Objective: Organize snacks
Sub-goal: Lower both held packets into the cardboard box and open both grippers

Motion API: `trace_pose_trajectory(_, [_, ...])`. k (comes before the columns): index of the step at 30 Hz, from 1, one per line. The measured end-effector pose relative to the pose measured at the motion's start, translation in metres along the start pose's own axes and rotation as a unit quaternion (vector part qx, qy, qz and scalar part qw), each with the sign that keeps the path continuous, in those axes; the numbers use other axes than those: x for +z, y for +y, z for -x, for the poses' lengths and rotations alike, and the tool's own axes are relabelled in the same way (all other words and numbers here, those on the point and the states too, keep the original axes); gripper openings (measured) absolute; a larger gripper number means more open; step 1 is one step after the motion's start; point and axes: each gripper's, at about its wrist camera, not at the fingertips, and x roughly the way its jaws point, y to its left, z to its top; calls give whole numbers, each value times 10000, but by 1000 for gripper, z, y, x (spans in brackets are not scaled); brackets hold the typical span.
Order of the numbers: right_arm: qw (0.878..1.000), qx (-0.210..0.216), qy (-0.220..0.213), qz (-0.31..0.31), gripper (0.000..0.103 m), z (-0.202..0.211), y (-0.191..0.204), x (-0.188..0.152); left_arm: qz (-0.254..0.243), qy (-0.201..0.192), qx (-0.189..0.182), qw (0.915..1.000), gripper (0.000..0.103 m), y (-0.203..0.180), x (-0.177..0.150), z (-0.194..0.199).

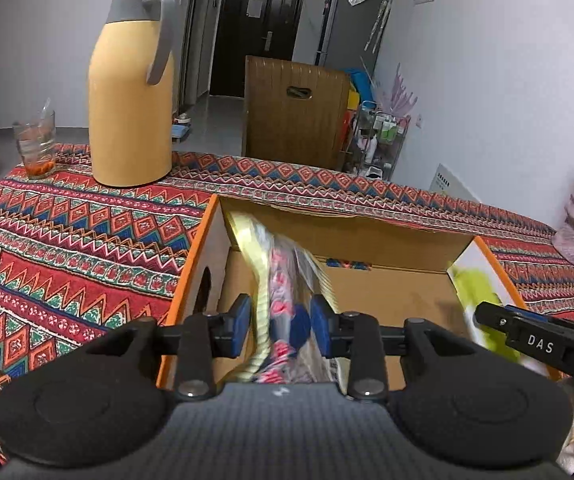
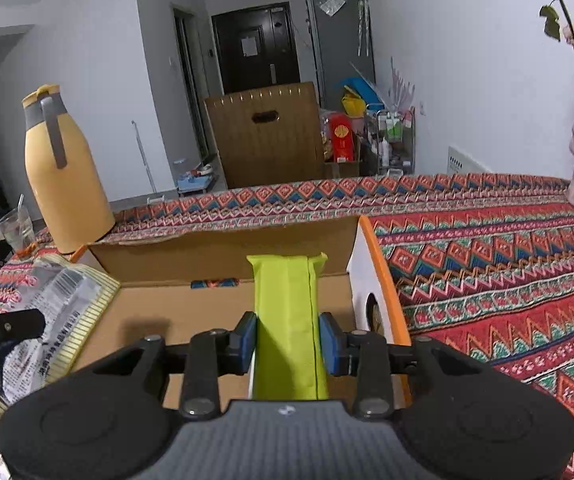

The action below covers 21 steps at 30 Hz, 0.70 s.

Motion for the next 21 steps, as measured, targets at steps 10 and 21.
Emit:
trace_pose_trajectory(10, [9988,-21,-468,-103,103,24,-6,-2,-134,-435,10,9990,103,-8,-4,21])
trace_pose_trajectory(21, [9953,-80,-960,-66,103,76,-6,4,-251,-701,101,9972,103,-16,0,60])
